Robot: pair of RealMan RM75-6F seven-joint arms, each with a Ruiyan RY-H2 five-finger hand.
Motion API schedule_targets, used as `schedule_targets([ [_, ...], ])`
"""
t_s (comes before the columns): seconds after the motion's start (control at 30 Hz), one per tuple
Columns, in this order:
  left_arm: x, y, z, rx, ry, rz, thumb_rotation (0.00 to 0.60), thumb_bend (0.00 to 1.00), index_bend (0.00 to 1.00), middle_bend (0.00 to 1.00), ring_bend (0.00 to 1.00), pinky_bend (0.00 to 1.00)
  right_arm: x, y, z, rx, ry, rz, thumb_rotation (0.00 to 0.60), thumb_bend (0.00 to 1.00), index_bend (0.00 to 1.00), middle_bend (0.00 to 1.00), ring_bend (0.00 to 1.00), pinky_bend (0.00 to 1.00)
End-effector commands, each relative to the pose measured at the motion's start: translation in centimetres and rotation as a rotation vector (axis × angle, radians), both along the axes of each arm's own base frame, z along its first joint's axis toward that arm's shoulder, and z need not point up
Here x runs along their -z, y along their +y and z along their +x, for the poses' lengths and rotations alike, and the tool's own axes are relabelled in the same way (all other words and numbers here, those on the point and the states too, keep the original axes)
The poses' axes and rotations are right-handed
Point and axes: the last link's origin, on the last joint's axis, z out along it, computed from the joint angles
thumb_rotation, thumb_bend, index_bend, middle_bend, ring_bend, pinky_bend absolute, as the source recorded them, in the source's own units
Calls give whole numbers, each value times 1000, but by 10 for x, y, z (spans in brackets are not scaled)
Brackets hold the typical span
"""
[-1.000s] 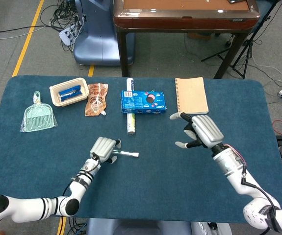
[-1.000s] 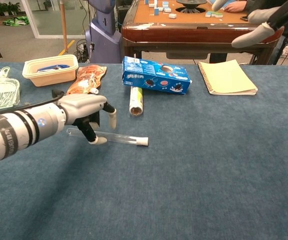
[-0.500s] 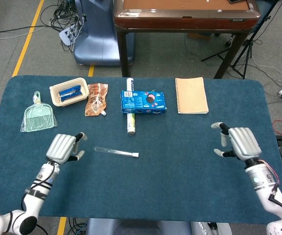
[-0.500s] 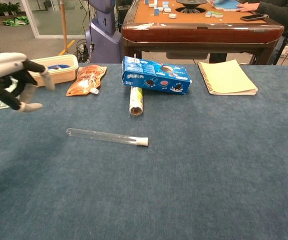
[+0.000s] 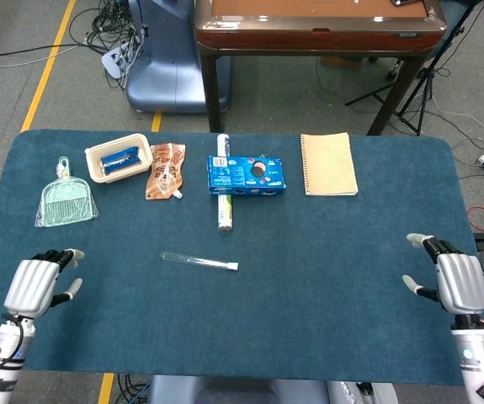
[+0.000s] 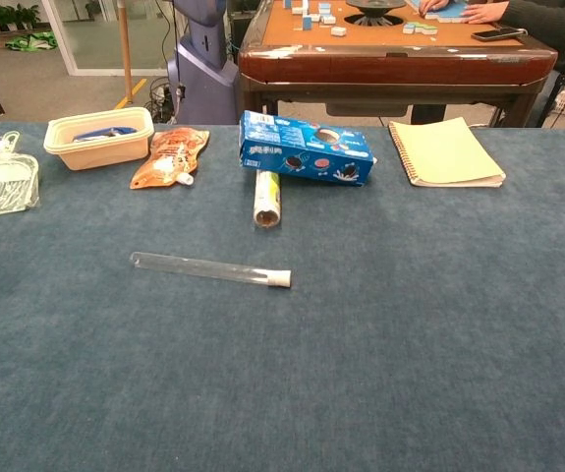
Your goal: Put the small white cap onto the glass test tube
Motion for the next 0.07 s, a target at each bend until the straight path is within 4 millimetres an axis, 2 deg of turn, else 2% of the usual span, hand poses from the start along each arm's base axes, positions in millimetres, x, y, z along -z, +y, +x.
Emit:
schedule_targets([
  [0.03, -3, -15, -7, -7, -9, 25, 600, 257, 357, 467, 399, 495, 2, 9, -3, 10, 0, -13, 600, 152, 302, 359, 359, 574],
  [0.07, -3, -18, -8, -8, -10, 28, 600, 257, 356, 463, 396, 491, 2, 10, -3, 11, 0, -16, 600, 152, 302, 359, 359, 574],
])
